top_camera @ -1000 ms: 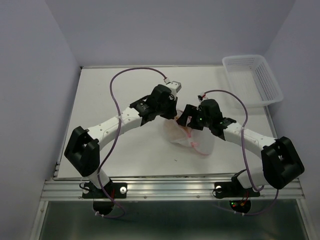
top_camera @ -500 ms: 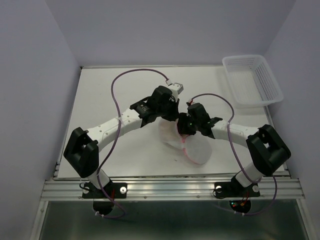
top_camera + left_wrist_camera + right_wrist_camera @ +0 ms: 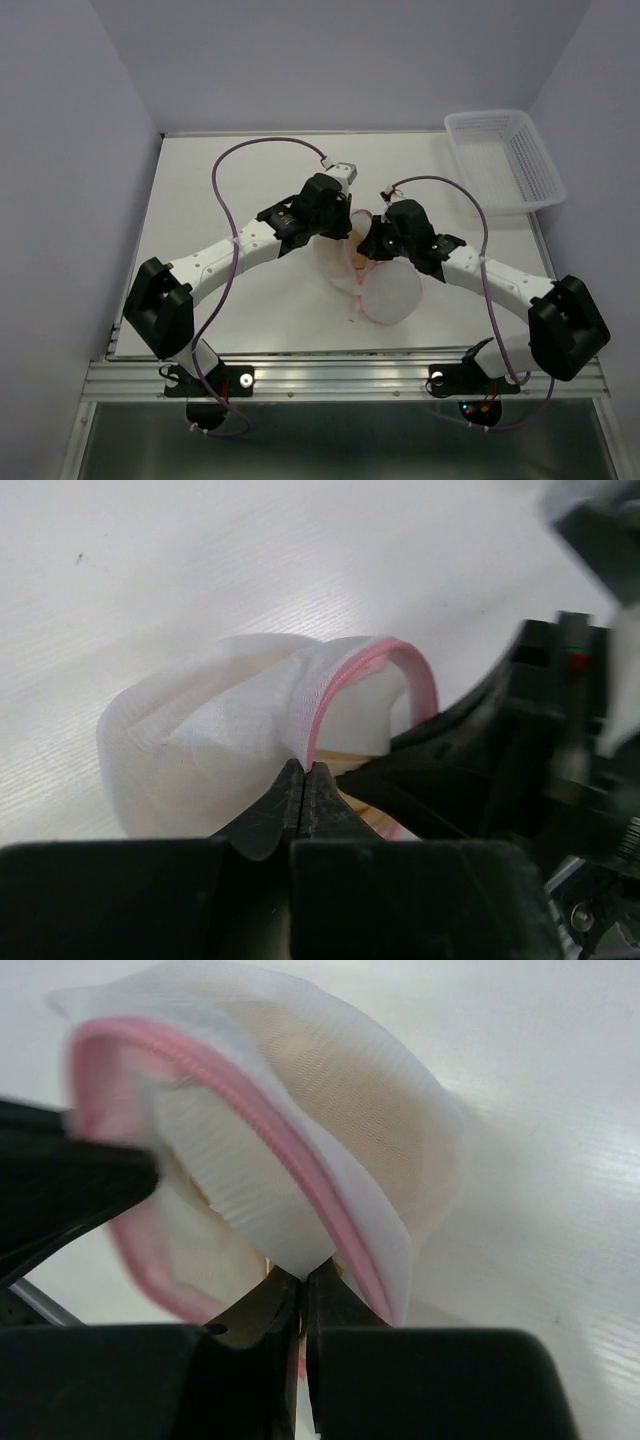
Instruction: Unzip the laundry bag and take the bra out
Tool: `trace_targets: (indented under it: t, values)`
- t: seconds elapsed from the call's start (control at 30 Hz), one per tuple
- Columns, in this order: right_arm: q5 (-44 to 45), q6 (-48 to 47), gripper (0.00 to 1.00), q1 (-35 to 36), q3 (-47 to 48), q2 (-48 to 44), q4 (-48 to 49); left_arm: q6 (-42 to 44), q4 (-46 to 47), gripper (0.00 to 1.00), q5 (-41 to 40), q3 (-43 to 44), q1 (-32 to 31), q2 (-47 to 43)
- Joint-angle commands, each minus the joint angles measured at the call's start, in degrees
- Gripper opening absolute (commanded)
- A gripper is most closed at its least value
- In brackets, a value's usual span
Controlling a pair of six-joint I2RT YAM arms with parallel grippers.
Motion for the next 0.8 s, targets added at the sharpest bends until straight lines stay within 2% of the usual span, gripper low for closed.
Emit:
trace_targets:
  t: [0.0,0.17,0.3,0.47,0.67,0.7,0.73,0.77]
  values:
    - [-4.9,-7.2,0.01,0.5,1.3,-9.1,2.8,-1.9,-0.2,0.0,-5.8,-0.4,0.1,0.8]
    - [-15.5,-13.9,0.01,0.5,1.5,-17.2,3.7,-3.9,-0.8,0.0,-7.9,1.4,1.7,4.8]
    - [-21.6,-16.5,0.01,0.5,3.0,-22.7,3.3,-5.6,-0.9,0.0,-6.0,2.3,4.5,7.7]
    - [-20.7,-16.9,0.01,0.5,4.4,-29.2,2.9,-6.1,-0.3,0.0,-5.5,1.7,7.2,9.1]
    - [-4.8,-15.3,0.01,0.5,6.5,-32.6,3.4,-6.3,-0.7,0.0,-6.8,-0.2,10.3,8.9]
    - [-1.0,-14.3,0.01,0.5,7.2,-33.0,3.6,-6.3,-0.7,0.0,-6.7,-0.9,10.6,8.7]
    - [7.8,-14.1,0.01,0.5,7.7,-33.0,3.5,-6.3,-0.7,0.0,-6.7,-1.3,10.9,8.4]
    - [12.6,-14.1,0.01,0.5,8.0,-32.9,3.5,-6.4,0.0,0.0,-6.6,-2.4,11.4,8.0]
